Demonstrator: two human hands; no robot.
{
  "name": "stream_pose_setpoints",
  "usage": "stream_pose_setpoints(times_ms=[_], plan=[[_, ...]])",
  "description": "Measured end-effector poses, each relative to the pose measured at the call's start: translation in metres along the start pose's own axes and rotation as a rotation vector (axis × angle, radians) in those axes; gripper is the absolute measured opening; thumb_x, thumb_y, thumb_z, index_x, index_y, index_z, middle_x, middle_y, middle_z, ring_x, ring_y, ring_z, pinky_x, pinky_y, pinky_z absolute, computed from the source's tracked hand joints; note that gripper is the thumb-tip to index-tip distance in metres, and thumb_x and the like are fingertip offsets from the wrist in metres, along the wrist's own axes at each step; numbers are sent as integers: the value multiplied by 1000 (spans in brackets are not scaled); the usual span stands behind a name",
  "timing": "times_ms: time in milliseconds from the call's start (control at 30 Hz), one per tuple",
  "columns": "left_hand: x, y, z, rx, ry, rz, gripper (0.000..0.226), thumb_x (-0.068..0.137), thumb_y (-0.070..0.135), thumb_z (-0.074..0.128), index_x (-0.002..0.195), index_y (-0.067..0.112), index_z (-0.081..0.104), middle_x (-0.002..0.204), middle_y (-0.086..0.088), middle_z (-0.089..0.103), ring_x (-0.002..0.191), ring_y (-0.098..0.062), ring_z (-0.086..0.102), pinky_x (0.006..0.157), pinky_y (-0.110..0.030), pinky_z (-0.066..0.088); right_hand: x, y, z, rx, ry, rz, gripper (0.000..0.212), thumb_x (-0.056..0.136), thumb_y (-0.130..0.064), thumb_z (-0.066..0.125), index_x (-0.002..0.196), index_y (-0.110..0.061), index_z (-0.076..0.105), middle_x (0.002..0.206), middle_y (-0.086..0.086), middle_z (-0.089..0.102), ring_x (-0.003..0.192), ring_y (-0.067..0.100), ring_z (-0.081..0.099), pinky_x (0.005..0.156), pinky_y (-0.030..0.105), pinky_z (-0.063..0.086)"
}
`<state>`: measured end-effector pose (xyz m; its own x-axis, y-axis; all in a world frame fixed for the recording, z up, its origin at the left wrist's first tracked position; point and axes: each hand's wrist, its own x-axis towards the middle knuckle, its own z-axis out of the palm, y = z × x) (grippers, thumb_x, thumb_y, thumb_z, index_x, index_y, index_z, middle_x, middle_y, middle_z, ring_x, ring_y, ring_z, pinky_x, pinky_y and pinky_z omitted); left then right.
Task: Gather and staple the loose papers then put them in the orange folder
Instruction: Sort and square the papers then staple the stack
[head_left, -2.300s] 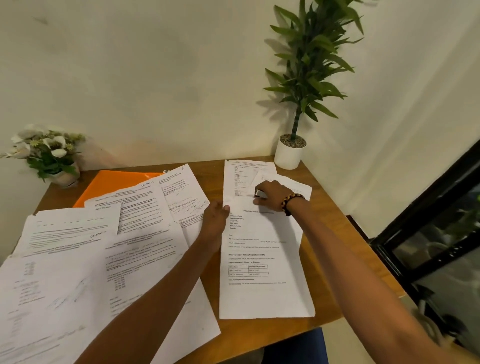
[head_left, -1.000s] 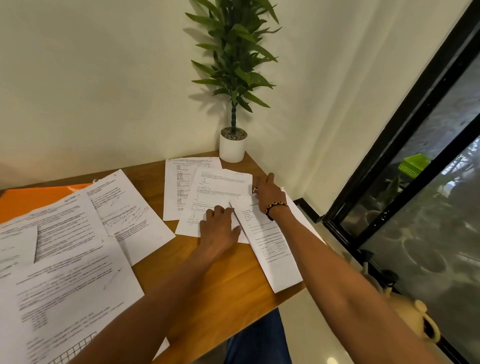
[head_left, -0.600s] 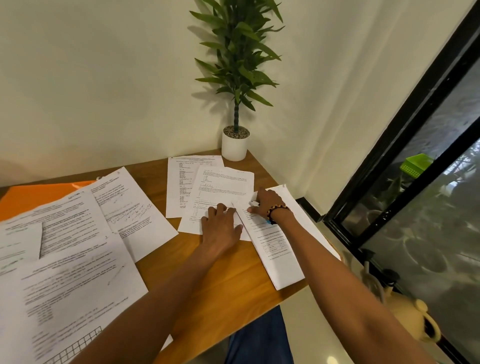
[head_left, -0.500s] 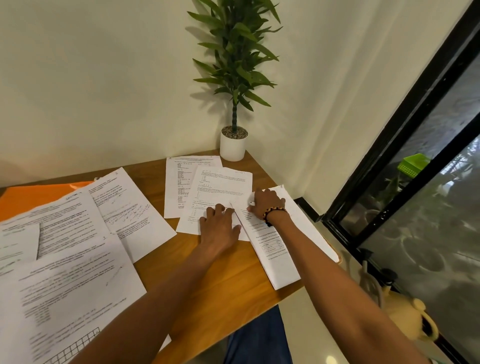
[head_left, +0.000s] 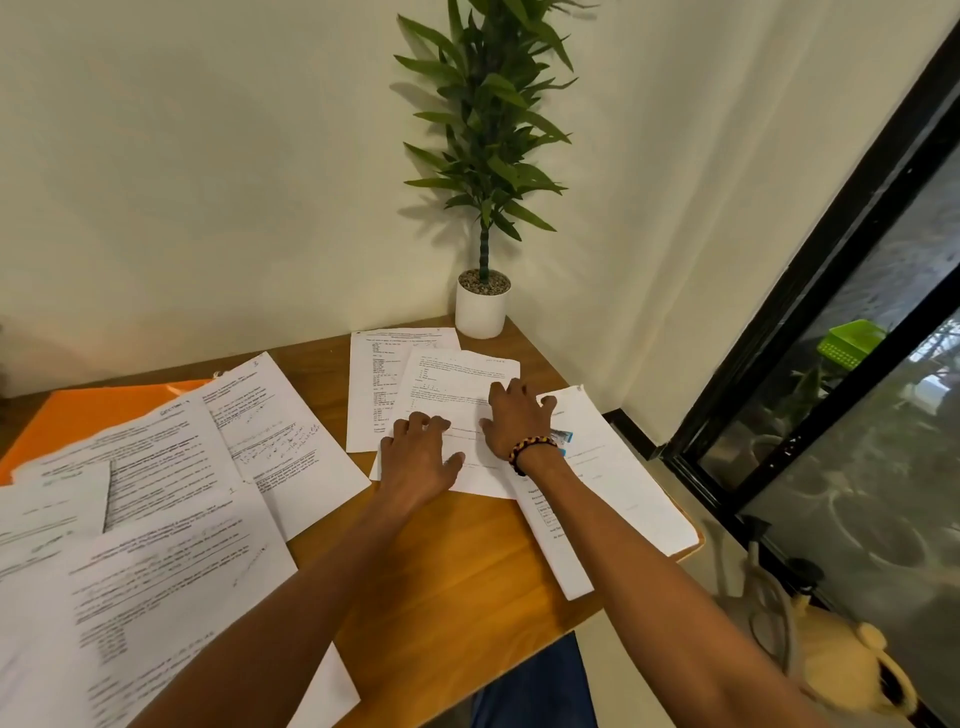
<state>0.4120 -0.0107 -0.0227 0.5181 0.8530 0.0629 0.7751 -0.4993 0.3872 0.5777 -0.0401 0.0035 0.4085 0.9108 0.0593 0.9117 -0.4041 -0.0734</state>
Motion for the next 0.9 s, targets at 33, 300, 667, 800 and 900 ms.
stream_pose_setpoints(times_ms=[33, 300, 667, 800, 900], plan=[[2, -4, -2, -1, -13, -1, 62, 90, 58, 61, 143, 28, 48, 152, -3, 44, 138, -27, 41, 110, -48, 39, 1, -3, 1, -3, -15, -17, 46, 93, -40, 58, 132, -18, 45, 139, 11, 47, 133, 33, 39, 109, 58, 26], [13, -26, -11, 44, -102, -46, 74, 89, 66, 57, 150, 30, 37, 162, -2, 32, 148, -28, 31, 116, -53, 31, 7, -19, 21, 2, -122, -158, 51, 95, -52, 51, 136, -23, 45, 142, 3, 49, 137, 27, 38, 114, 63, 16], [9, -45, -29, 0, -51, -67, 68, 90, 63, 59, 146, 27, 43, 154, -3, 44, 139, -26, 43, 111, -47, 38, 9, -43, 22, 35, -86, -249, 52, 94, -53, 49, 137, -25, 43, 144, 2, 43, 137, 24, 34, 111, 60, 16], [4, -69, -43, 2, -44, -127, 67, 92, 64, 55, 145, 26, 42, 154, -4, 44, 139, -27, 43, 110, -49, 39, 13, -72, 32, 51, -150, -280, 60, 92, -62, 40, 140, -26, 38, 146, 3, 40, 137, 26, 34, 110, 63, 17], [4, -86, -46, 0, -48, -144, 64, 94, 61, 53, 147, 26, 40, 156, -3, 42, 142, -27, 40, 112, -49, 37, 12, -87, 33, 21, -160, -296, 67, 90, -69, 35, 140, -25, 39, 141, 6, 45, 131, 30, 41, 104, 61, 23]])
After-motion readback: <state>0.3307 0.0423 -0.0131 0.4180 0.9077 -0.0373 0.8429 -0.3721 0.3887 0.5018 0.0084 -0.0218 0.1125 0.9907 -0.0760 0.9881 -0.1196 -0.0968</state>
